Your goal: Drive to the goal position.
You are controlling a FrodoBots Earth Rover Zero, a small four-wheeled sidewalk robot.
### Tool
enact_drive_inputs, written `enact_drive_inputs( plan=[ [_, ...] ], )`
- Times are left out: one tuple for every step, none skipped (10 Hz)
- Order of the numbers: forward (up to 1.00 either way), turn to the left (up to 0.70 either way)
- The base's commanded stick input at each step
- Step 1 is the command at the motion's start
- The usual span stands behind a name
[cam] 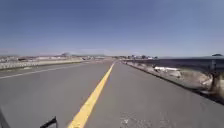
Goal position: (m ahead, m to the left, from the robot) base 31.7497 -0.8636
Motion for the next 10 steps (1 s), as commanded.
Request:
enact_drive_inputs(
  plan=[
    [0.85,0.0],
    [0.85,0.0],
    [0.85,0.0],
    [0.85,0.0],
    [0.85,0.0],
    [0.85,0.0],
    [0.85,0.0],
    [0.85,0.0],
    [0.85,0.0],
    [0.85,0.0]
  ],
)
